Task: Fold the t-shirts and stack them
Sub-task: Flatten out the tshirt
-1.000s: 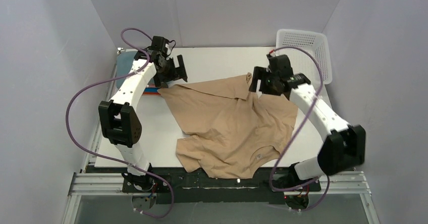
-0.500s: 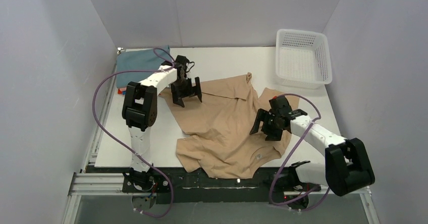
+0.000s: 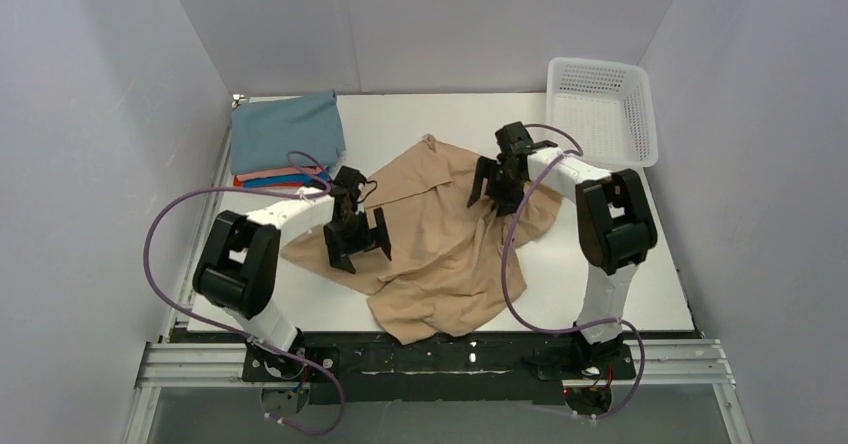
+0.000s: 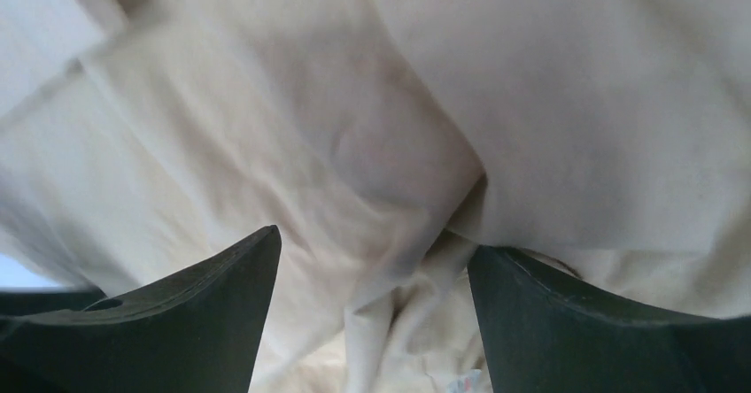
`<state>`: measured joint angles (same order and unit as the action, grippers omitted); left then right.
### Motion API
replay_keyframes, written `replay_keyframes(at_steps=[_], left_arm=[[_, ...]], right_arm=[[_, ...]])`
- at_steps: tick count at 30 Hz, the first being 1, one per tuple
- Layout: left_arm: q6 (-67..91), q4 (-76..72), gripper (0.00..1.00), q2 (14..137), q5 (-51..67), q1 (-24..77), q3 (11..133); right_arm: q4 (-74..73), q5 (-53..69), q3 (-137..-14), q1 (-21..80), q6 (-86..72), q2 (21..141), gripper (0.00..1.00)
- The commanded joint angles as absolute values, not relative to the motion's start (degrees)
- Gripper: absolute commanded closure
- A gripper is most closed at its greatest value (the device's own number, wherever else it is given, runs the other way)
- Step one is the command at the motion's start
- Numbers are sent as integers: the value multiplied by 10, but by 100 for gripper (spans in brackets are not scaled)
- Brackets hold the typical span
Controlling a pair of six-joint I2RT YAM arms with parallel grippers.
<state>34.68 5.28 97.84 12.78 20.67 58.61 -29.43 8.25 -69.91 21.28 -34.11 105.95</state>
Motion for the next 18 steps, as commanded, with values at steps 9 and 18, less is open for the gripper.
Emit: replay_keyframes(at_steps=[9,18], left_arm=[[516,16,2,930,182,384,411],[493,82,2,946,147,419,511]], right_arm=[[-463,122,-1292,247,-209,1420,16],[-443,122,-1366,243,-187,1433,15]])
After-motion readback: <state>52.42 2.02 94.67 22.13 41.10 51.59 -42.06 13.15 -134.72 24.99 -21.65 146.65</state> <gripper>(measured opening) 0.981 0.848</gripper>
